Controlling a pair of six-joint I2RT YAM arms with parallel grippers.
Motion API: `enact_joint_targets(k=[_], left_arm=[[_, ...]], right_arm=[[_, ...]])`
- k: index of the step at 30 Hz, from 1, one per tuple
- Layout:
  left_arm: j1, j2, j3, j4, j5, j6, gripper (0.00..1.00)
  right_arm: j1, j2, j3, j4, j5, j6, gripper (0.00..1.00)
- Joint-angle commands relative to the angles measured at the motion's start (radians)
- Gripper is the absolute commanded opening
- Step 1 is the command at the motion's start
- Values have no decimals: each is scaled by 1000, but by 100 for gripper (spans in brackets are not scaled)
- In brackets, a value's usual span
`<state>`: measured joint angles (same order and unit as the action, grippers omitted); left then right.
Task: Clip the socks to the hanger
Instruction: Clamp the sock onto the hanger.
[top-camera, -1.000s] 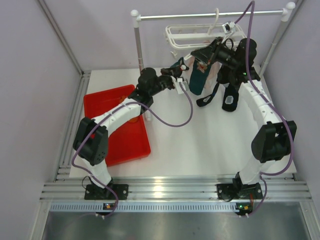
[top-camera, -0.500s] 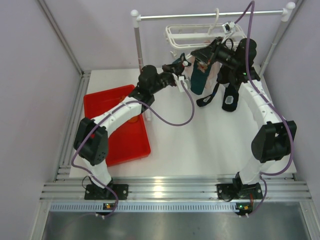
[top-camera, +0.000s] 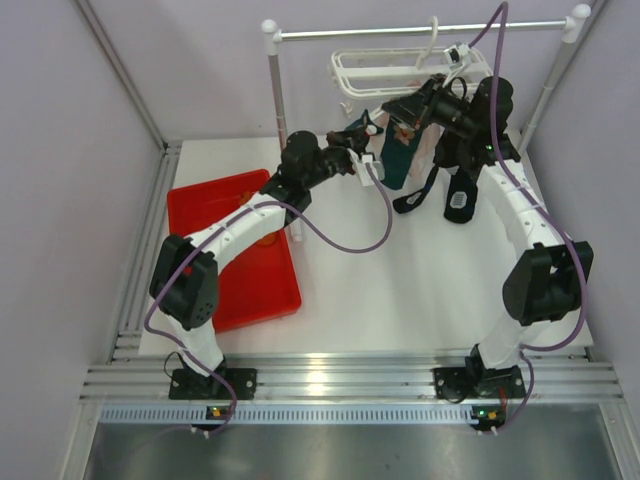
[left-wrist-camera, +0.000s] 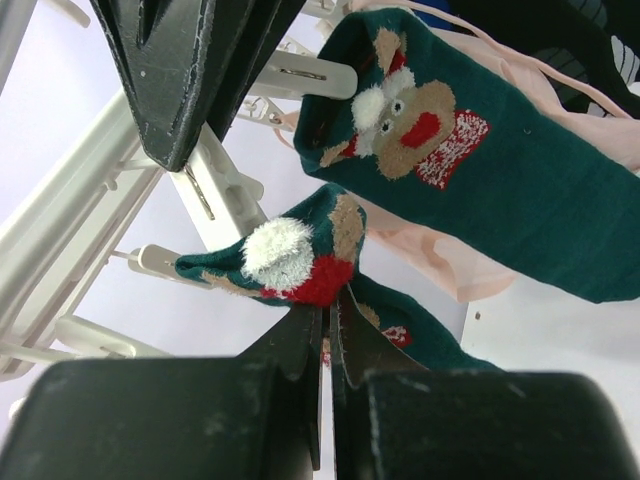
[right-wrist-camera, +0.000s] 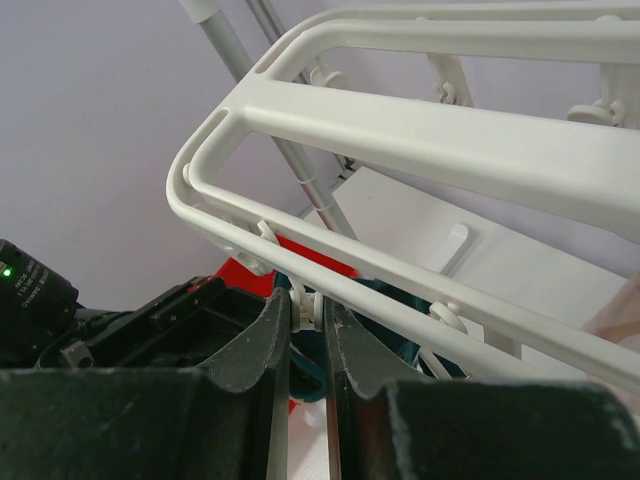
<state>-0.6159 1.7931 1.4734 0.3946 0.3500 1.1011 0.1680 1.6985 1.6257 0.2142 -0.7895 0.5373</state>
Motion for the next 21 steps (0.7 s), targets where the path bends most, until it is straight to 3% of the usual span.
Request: enact_joint_targets(k=[1,21], left_arm=[[1,0,11,-5,-8,14,0],[-2,28,90,-57,-17,22,0]], right_arm=[[5,-14,54,19,10,-23,0],[4,-16,56,-22,50,-75,0]])
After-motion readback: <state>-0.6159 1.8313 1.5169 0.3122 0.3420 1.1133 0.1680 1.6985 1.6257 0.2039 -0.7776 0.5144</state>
